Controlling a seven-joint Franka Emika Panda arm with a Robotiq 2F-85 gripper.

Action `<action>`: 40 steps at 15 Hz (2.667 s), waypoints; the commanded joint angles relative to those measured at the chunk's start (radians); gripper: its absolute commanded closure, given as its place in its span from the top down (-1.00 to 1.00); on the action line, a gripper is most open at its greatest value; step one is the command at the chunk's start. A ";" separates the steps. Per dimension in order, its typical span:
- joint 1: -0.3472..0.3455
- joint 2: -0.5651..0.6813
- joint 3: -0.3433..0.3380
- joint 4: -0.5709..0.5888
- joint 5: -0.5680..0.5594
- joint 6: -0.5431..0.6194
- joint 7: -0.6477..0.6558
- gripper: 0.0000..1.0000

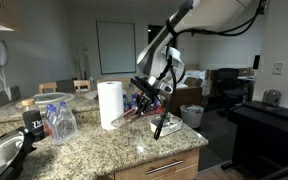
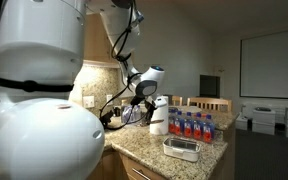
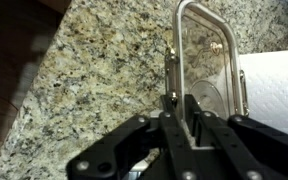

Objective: Move the bowl and then pick up the lid and put it on the bowl

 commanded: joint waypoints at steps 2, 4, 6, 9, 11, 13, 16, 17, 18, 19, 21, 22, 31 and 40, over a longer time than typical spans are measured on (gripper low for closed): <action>0.065 -0.004 -0.064 0.000 0.011 -0.006 -0.006 -0.66; 0.065 -0.004 -0.064 -0.001 0.011 -0.006 -0.006 -0.66; 0.065 -0.011 -0.070 -0.008 0.029 -0.013 -0.024 -0.86; 0.068 -0.071 -0.098 -0.058 0.112 -0.041 -0.117 -0.85; 0.058 -0.116 -0.122 -0.086 0.184 -0.076 -0.220 -0.85; 0.048 -0.158 -0.168 -0.111 0.226 -0.135 -0.310 -0.85; 0.021 -0.193 -0.254 -0.129 0.207 -0.237 -0.400 -0.85; 0.012 -0.194 -0.278 -0.127 0.191 -0.262 -0.415 -0.85; 0.001 -0.186 -0.300 -0.119 0.178 -0.289 -0.435 -0.85; -0.009 -0.173 -0.318 -0.110 0.166 -0.303 -0.453 -0.85; -0.022 -0.140 -0.344 -0.089 0.150 -0.321 -0.492 -0.85; -0.026 -0.130 -0.353 -0.086 0.145 -0.319 -0.508 -0.85; -0.075 -0.033 -0.423 -0.050 0.159 -0.336 -0.622 -0.85; -0.097 0.077 -0.435 0.044 0.153 -0.383 -0.637 -0.85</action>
